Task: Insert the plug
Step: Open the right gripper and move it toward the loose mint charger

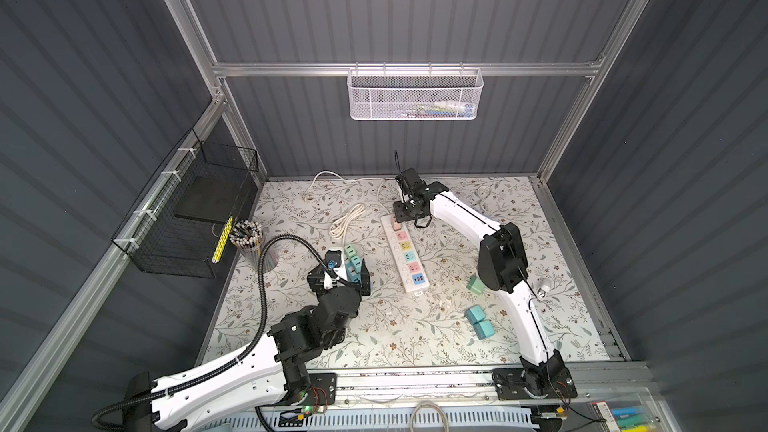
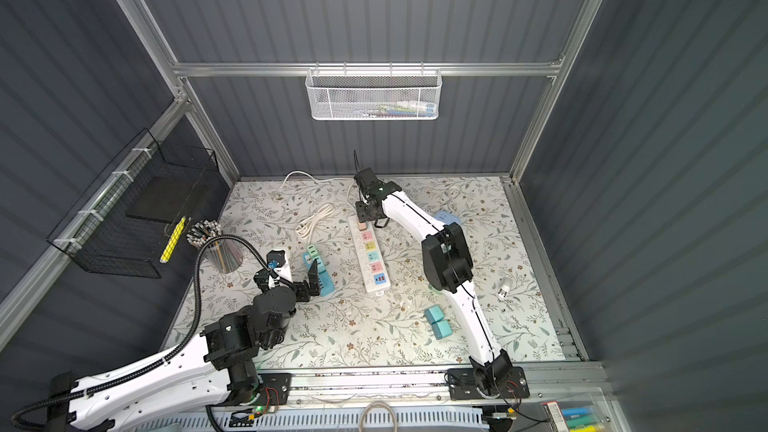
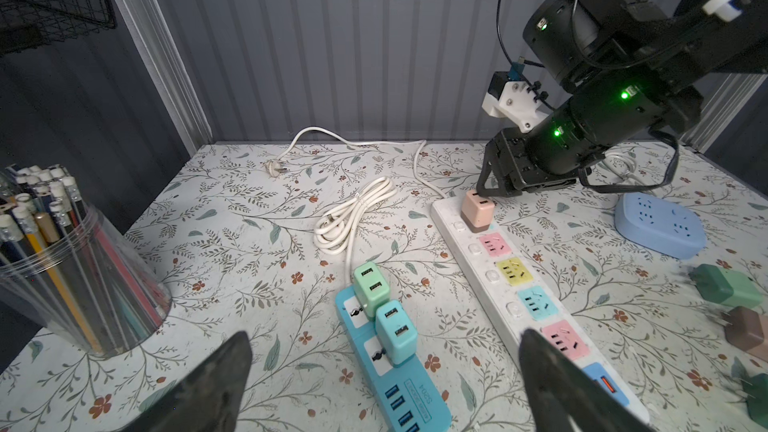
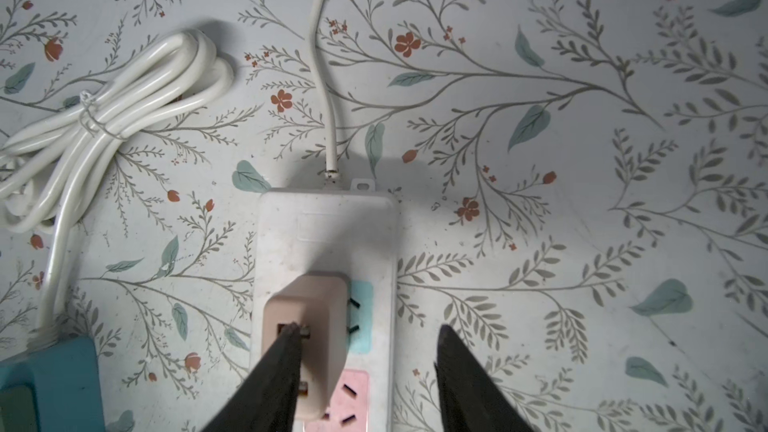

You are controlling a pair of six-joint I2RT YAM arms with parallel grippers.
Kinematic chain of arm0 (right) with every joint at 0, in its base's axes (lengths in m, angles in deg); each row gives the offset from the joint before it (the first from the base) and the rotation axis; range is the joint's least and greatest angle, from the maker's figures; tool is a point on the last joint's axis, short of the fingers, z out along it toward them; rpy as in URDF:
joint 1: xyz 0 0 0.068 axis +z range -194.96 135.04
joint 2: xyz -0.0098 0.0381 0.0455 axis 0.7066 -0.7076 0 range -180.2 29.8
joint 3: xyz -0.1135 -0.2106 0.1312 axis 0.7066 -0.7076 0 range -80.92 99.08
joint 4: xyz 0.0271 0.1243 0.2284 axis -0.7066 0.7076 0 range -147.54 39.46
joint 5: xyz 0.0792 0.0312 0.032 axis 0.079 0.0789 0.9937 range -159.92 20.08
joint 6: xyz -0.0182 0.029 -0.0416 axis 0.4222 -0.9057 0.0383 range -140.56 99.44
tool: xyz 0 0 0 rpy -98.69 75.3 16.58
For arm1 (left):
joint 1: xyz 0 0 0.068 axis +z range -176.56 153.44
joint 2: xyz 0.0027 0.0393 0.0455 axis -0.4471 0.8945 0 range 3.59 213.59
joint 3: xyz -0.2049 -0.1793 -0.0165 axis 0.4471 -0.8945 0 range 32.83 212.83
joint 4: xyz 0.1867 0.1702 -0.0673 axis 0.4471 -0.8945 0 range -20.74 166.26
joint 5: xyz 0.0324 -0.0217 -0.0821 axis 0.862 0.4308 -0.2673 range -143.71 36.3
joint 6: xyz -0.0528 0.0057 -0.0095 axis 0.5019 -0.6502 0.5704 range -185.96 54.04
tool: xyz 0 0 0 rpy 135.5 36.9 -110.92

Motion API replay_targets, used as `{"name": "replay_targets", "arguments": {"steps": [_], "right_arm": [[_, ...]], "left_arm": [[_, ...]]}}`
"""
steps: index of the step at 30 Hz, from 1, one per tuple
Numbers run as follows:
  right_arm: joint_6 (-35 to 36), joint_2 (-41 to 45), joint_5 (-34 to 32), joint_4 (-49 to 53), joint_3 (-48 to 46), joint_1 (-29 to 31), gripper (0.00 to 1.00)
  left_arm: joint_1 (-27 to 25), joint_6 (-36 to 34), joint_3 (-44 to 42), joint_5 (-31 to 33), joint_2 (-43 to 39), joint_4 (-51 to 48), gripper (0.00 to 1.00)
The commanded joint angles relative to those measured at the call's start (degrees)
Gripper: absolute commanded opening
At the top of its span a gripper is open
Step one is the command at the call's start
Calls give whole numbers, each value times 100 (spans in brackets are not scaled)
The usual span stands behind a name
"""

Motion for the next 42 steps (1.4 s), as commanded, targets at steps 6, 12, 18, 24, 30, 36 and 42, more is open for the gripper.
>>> {"name": "replay_targets", "arguments": {"steps": [6,12,18,24,30,36,42], "right_arm": [[-29,348,-7,298,-283,36,53],[2,1479,-125,-120,-1021,82,64],[-796,3472,-1341,-1009,-3641,9,71],[-1700,5010,-1809,-755,-5935,-178,72],[-2134,6204,-1067,-653,-7499,-713,73],[-2178,6335,-208,-849,-7989,-1075,72],[-2241,5821,140,-997,-8027,-1159,67]], "left_arm": [[176,-73,257,-296,125,165,100],[229,-749,671,-907,526,343,100],[249,-1516,2205,-1105,2016,-232,100],[487,-1605,3295,-1704,3239,-175,100],[897,-1565,4348,-2736,4285,-577,100],[946,-1831,4125,-2797,4620,-299,100],[994,-1769,3836,-2883,4598,-237,100]]}}
